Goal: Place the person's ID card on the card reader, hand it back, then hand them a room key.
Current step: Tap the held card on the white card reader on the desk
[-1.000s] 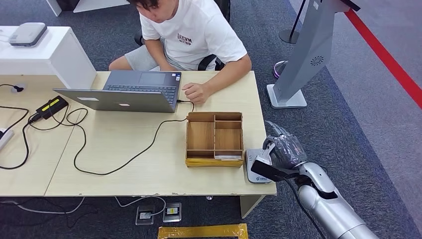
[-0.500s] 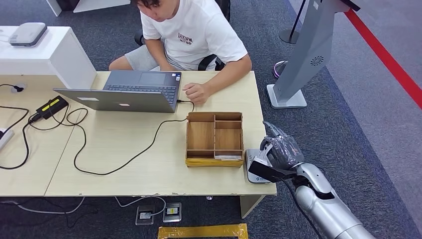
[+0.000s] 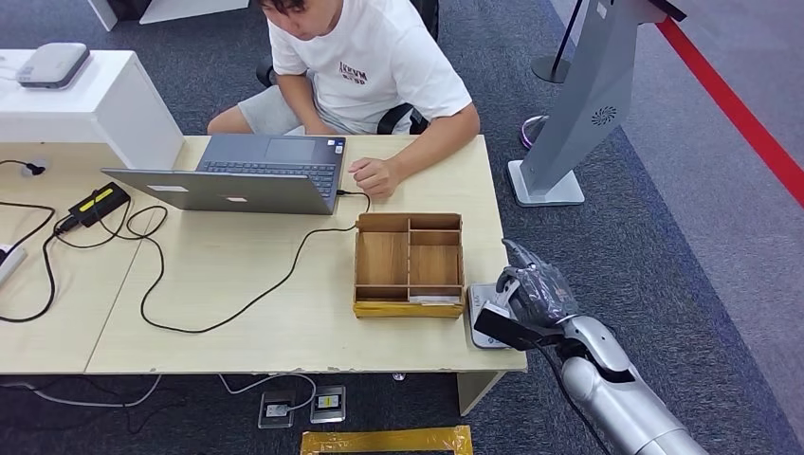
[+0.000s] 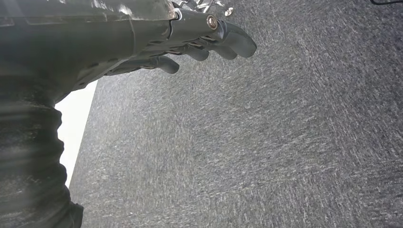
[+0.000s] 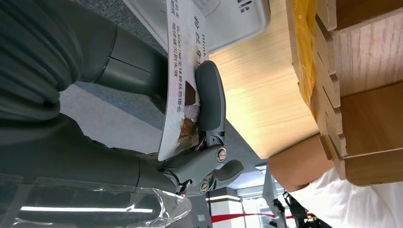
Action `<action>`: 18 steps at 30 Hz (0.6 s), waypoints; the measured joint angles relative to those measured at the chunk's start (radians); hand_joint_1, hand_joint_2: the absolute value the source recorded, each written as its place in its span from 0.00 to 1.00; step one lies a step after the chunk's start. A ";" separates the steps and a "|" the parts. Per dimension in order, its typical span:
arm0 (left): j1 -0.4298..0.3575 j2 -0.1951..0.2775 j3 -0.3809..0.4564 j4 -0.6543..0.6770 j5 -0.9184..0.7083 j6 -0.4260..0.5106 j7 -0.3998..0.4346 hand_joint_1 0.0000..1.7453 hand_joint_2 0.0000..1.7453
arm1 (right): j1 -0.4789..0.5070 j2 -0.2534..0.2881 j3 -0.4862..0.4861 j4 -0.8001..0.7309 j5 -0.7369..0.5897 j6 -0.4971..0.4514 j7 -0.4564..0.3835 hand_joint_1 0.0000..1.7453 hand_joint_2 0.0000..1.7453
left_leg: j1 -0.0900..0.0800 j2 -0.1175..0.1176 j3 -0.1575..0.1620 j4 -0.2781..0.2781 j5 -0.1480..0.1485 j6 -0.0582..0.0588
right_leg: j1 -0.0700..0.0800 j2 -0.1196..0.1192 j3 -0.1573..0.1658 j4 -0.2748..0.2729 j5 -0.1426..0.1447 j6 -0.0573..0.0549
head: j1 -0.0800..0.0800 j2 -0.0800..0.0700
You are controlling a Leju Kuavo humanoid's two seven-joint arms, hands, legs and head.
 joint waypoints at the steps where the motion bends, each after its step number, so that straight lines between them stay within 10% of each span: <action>1: 0.000 0.000 0.000 0.000 0.000 0.000 0.000 0.00 1.00 | 0.000 0.001 0.000 0.003 0.000 0.000 0.000 1.00 1.00 | 0.000 0.000 0.000 0.000 0.000 0.000 | 0.000 0.000 0.000 0.000 0.000 0.000 | 0.000 0.000; 18: 0.000 0.000 0.000 0.000 -0.007 -0.001 0.000 0.00 1.00 | 0.000 0.014 0.000 0.032 -0.003 -0.004 -0.002 1.00 1.00 | 0.000 0.001 0.000 0.000 0.000 0.000 | 0.000 0.000 0.000 0.000 0.000 0.000 | 0.000 0.000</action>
